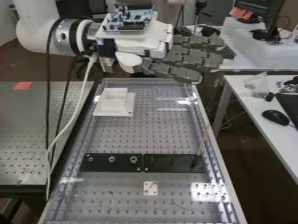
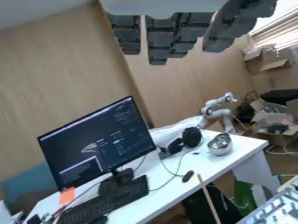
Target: Grab the chopstick and place it in the clear container
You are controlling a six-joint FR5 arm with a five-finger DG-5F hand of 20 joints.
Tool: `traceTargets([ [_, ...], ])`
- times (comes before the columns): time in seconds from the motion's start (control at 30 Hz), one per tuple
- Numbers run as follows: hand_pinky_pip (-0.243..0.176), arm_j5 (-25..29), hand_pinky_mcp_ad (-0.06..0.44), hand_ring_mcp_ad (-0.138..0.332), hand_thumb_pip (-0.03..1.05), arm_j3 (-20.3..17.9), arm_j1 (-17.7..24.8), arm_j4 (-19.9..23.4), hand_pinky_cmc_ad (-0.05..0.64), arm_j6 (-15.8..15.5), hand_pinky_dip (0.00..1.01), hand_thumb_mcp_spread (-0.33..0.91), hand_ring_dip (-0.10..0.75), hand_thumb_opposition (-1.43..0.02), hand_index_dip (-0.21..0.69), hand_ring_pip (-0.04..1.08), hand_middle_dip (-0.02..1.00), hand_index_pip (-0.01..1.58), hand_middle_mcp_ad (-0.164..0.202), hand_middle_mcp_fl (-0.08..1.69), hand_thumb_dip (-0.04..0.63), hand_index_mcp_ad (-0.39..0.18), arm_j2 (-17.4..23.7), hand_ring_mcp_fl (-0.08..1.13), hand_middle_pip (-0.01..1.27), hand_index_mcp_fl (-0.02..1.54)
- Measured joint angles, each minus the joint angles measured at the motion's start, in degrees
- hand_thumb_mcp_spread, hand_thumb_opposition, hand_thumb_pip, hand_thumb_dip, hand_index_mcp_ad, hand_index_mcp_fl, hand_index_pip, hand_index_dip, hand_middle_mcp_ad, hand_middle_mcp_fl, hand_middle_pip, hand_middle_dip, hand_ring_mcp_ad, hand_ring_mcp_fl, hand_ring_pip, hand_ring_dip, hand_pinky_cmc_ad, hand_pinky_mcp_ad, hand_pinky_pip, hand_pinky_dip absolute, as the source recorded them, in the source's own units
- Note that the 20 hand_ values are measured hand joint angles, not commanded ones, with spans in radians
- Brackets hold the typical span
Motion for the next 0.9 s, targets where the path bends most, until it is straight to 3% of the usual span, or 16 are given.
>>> traceTargets([
  [0.1, -0.012, 2.4, 0.051, -0.007, 0.04, 0.0, 0.7, 1.6, 0.037, 0.3, 0.02, -0.01, 0.028, -0.01, 0.014, 0.01, 0.03, 0.01, 0.038, 0.09, 0.002, -0.037, -1.0, 0.01, 0.02, 0.04],
  [0.13, -0.012, 2.7, 0.051, -0.01, 0.1, 0.0, 0.8, 1.8, 0.037, 0.3, 0.02, 0.02, 0.031, -0.02, 0.016, 0.01, 0.04, 0.01, 0.04, 0.12, 0.012, -0.037, -1.1, 0.02, 0.03, 0.1],
  [0.17, -0.012, 3.2, 0.051, -0.012, 0.21, 0.0, 1.1, 2.2, 0.04, 0.3, 0.04, 0.07, 0.031, -0.08, 0.038, 0.01, 0.06, 0.03, 0.037, 0.21, 0.047, -0.037, -1.4, 0.01, 0.05, 0.19],
  [0.23, -0.012, 3.7, 0.099, -0.026, 0.62, 0.0, 1.2, 2.9, 0.077, 0.2, 0.09, 0.26, 0.054, -0.26, 0.152, 0.04, 0.21, 0.07, 0.033, 0.46, 0.164, -0.07, -1.5, 0.01, 0.11, 0.41],
  [0.33, -0.014, 3.7, 0.182, -0.026, 0.61, 0.0, 1.2, 3.5, 0.194, 0.2, 0.18, 0.35, 0.105, -0.47, 0.274, 0.06, 0.4, 0.07, 0.033, 0.51, 0.257, -0.129, -1.7, 0.01, 0.12, 0.41],
  [0.4, -0.012, 3.2, 0.229, -0.026, 0.66, 0.4, 0.9, 3.7, 0.279, 0.3, 0.21, 0.36, 0.133, -0.56, 0.328, 0.06, 0.46, 0.07, 0.037, 0.58, 0.29, -0.152, -2.1, 0.02, 0.12, 0.48],
  [0.5, -0.014, 1.8, 0.281, -0.024, 0.72, 1.3, -0.1, 3.6, 0.347, 0.5, 0.23, 0.36, 0.15, -0.68, 0.347, 0.08, 0.53, 0.1, 0.033, 0.64, 0.3, -0.152, -2.8, 0.03, 0.12, 0.53],
  [0.73, -0.031, -0.7, 0.311, -0.012, 0.72, 3.3, -2.6, 3.2, 0.412, 2.9, 0.26, 0.36, 0.178, -0.76, 0.375, 0.08, 0.63, 0.1, 0.033, 0.71, 0.333, -0.154, -5.3, 0.08, 0.12, 0.53],
  [0.9, -0.047, -2.7, 0.316, -0.002, 0.72, 5.2, -5.4, 4.6, 0.426, 8.6, 0.26, 0.36, 0.206, -0.79, 0.4, 0.08, 0.67, 0.16, 0.033, 0.71, 0.333, -0.154, -8.7, 0.09, 0.12, 0.52],
])
